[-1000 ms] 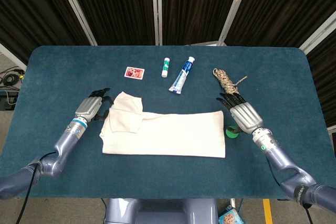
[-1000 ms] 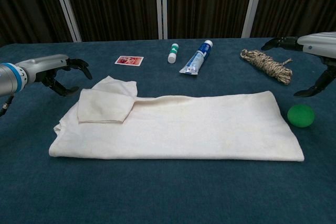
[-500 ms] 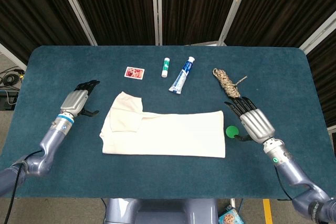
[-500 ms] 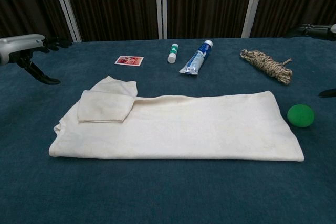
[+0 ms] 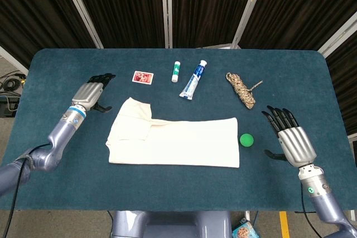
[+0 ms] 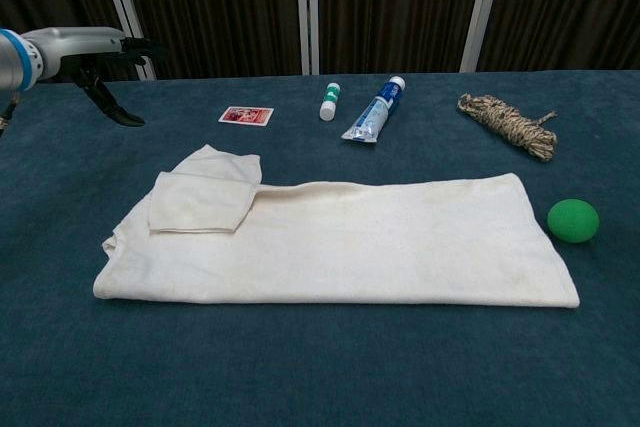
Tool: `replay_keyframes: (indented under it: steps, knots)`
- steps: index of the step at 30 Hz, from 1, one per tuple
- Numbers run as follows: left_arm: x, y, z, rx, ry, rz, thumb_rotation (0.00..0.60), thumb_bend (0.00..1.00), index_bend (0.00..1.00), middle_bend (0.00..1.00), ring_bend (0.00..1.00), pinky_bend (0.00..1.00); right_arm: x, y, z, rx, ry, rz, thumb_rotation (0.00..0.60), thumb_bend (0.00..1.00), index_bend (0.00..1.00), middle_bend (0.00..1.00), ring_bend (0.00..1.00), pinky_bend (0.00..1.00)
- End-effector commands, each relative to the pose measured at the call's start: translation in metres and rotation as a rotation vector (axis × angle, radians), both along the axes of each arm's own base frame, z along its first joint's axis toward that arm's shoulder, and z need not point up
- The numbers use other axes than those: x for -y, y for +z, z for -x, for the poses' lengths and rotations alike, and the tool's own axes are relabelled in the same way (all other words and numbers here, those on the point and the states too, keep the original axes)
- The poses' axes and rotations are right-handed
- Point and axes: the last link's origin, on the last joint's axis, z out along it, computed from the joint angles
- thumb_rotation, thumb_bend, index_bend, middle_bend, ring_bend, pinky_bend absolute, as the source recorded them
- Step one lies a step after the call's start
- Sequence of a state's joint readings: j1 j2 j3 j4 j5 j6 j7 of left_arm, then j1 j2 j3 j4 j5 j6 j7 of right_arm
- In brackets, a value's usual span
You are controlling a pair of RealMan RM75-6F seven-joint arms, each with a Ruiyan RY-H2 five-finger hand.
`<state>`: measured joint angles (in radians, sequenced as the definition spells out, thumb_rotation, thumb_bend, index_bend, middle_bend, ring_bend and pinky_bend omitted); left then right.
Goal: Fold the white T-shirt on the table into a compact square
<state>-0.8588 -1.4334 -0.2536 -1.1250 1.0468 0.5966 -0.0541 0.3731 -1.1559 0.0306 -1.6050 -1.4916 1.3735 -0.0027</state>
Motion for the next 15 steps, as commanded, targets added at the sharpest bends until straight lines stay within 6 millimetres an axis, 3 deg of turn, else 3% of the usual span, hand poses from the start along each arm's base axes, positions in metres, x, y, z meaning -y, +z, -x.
replay_keyframes:
  steps: [1,15]
  knots:
    - [-0.012,-0.013,-0.014,-0.020,0.003,0.021,0.600,0.27,0.03,0.00,0.00,0.00,-0.004,0.003,0.004,-0.002,-0.014,0.017,0.600,0.00,0.00,0.00,0.00,0.00]
    - [-0.036,-0.069,-0.029,-0.103,0.049,0.100,0.600,0.41,0.25,0.00,0.00,0.00,-0.004,0.016,0.014,0.003,-0.045,0.073,0.600,0.00,0.02,0.00,0.00,0.00]
